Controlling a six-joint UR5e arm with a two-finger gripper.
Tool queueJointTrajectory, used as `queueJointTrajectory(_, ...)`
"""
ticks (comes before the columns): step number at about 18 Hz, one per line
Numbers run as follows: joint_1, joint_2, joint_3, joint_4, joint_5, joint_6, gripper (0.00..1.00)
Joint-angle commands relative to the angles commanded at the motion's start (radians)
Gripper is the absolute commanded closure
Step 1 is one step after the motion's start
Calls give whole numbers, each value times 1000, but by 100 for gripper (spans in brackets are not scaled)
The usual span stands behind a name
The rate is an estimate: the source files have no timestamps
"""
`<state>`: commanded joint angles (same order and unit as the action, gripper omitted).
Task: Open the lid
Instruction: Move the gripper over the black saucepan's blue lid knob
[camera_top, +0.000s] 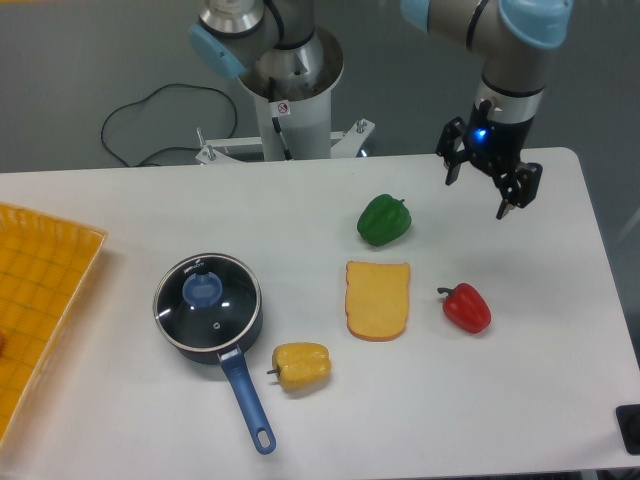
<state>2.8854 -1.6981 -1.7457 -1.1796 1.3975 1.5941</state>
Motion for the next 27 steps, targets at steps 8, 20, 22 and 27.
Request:
queueJointTrajectory(8,-8,0,0,-2,-6,-129,0)
queueJointTrajectory(20,-377,-101,123,-18,75,-1027,0)
queueJointTrajectory(22,-426,-104,103,-6,81,-1167,0)
queueJointTrajectory(27,-531,-120,83,-6,118,-1429,0)
